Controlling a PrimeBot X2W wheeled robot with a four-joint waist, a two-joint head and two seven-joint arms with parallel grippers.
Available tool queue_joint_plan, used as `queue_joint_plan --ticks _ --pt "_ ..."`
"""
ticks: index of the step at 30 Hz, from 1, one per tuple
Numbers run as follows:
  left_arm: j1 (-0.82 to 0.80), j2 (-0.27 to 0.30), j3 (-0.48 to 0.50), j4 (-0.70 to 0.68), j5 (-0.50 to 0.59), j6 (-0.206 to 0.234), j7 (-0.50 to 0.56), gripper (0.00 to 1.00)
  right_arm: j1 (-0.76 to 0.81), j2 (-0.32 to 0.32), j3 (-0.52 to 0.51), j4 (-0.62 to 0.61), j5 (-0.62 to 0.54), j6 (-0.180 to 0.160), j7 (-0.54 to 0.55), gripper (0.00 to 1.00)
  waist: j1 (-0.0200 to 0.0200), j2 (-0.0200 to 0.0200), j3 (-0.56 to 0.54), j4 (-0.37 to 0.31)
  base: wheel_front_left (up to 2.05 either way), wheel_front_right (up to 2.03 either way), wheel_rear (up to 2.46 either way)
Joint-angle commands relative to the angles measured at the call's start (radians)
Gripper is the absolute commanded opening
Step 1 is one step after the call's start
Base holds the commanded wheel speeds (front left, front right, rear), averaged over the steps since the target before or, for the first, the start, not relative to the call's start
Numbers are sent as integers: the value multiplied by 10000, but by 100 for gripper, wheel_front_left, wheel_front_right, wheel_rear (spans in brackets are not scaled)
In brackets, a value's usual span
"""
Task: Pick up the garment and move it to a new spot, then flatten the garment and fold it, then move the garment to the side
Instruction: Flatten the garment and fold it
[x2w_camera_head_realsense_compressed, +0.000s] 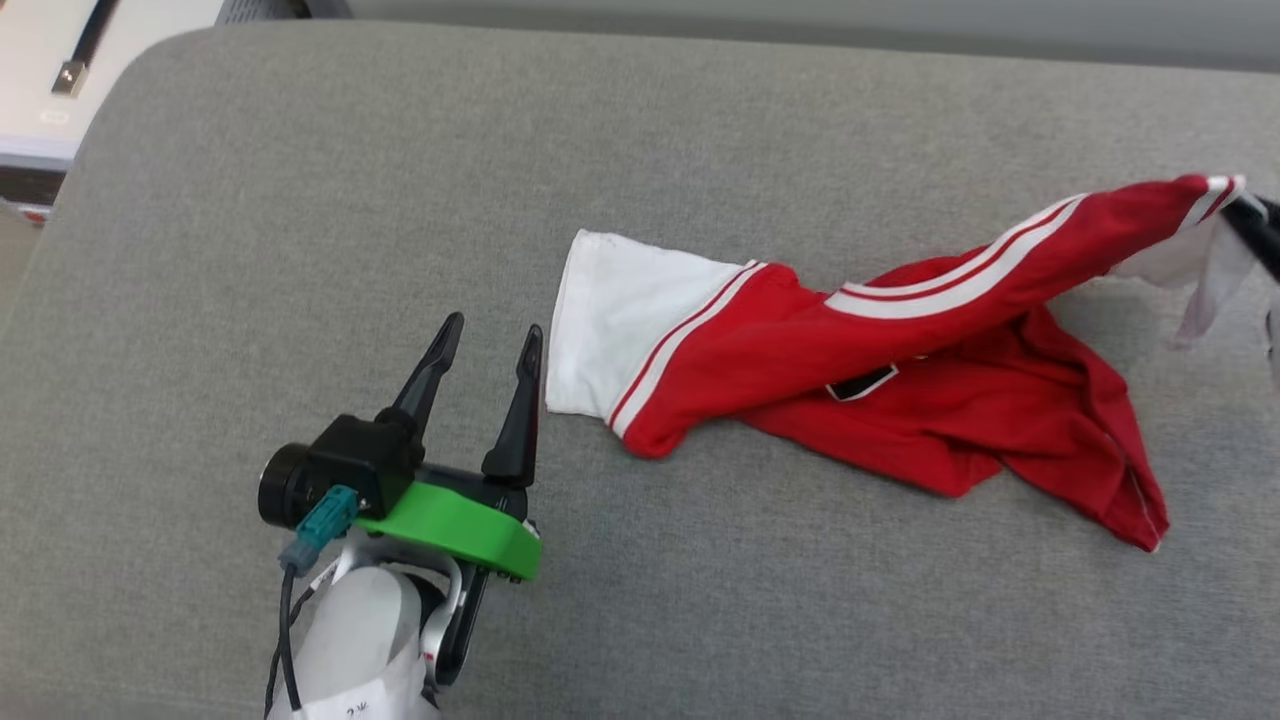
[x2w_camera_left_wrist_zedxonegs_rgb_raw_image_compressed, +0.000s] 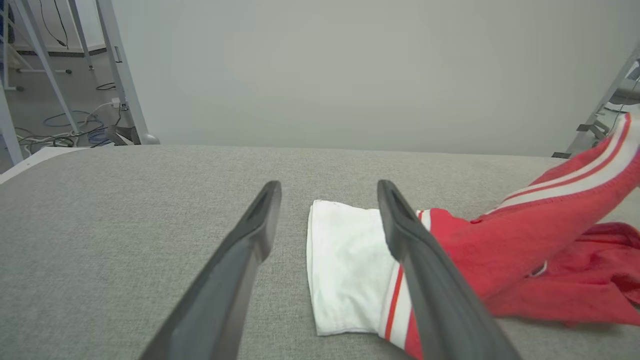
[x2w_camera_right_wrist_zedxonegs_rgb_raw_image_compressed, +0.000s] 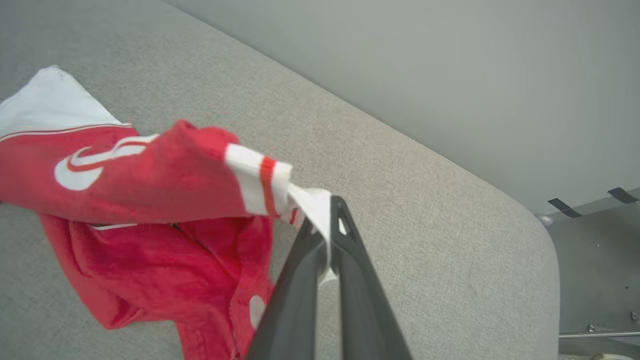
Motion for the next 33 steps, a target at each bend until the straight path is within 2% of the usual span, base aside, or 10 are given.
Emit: queue_joint_plan --ticks 1,4,9,16,17,18,24,33 --pt "-252 -75 -30 -42 1 -54 -57 100 -573 -150 158 390 148 -9 111 0 -1 -1 1199 789 0 0 0" --pt "-531 -181 -130 -57 -36 -55 -57 100 -1844 -478 628 1502 359 -9 411 0 -1 -1 1695 1156 0 0 0" --pt "-832 -320 -239 -83 -123 -55 -57 100 -3560 -524 1364 3148 848 -9 893 0 -1 -1 2299 1682 0 0 0" --pt "-1026 -428 -410 -83 -323 -55 -57 100 -5285 -737 2349 5202 756 -9 883 0 -1 -1 2842 2321 0 0 0" --pt "-1031 -433 -430 -79 -342 -55 -57 100 -5416 -721 2428 5441 707 -9 758 38 -1 -1 2868 2363 0 0 0" --pt "-1038 -439 -453 -72 -363 -55 -57 100 -5544 -695 2554 5684 659 -9 581 100 -1 -1 2892 2409 0 0 0" --pt "-1078 -448 -434 -13 -498 -55 -57 100 -6096 -555 3321 6659 210 -9 -1047 100 -1 -1 2795 2419 0 0 0" --pt "-980 -450 -213 162 -328 -55 -57 100 -6403 -180 4426 7912 58 -9 -3079 100 -1 -1 1736 1875 0 0 0"
